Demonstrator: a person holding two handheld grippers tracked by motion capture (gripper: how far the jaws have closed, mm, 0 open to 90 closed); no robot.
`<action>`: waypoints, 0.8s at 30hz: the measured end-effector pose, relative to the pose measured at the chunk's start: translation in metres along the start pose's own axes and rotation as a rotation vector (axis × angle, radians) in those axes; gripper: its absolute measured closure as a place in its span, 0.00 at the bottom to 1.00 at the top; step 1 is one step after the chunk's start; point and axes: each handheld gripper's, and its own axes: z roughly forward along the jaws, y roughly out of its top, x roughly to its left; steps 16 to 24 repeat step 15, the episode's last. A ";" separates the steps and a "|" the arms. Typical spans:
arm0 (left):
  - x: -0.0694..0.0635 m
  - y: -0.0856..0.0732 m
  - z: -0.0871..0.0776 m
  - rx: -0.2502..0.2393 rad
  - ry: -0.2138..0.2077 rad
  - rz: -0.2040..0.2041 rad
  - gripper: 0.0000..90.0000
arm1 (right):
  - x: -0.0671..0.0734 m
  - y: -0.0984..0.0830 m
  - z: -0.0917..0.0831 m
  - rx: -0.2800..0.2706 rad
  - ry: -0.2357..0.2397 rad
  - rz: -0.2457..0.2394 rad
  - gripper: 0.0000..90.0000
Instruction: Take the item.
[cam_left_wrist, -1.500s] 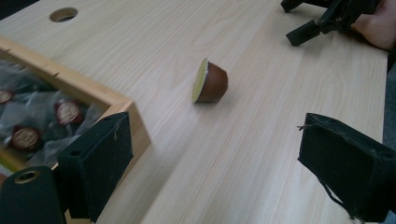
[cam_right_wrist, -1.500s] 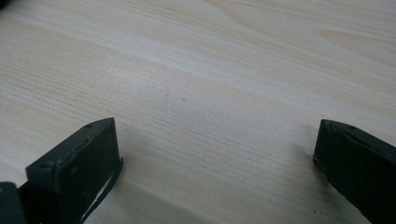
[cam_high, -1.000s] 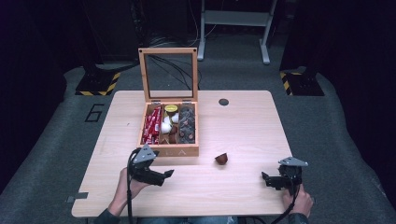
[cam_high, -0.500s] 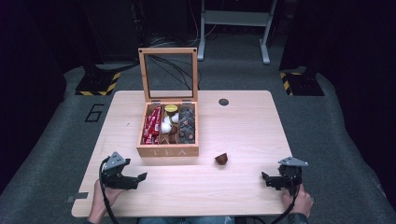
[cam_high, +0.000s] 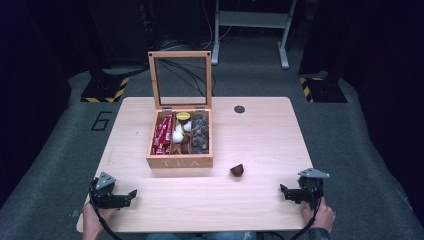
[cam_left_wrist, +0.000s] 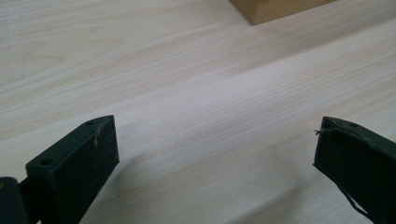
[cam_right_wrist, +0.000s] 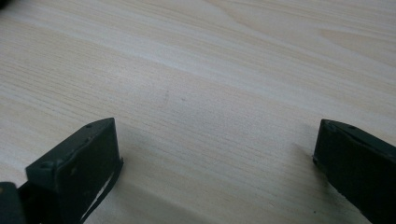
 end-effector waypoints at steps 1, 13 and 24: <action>0.001 0.000 0.000 0.000 0.013 0.005 0.00 | 0.000 0.000 0.000 -0.001 0.001 0.000 0.00; 0.003 0.001 0.004 0.034 0.010 0.027 0.00 | 0.000 0.000 0.000 -0.002 0.002 0.000 0.00; 0.004 0.002 0.004 0.044 0.007 0.029 0.00 | 0.000 0.000 0.000 -0.003 0.002 0.000 0.00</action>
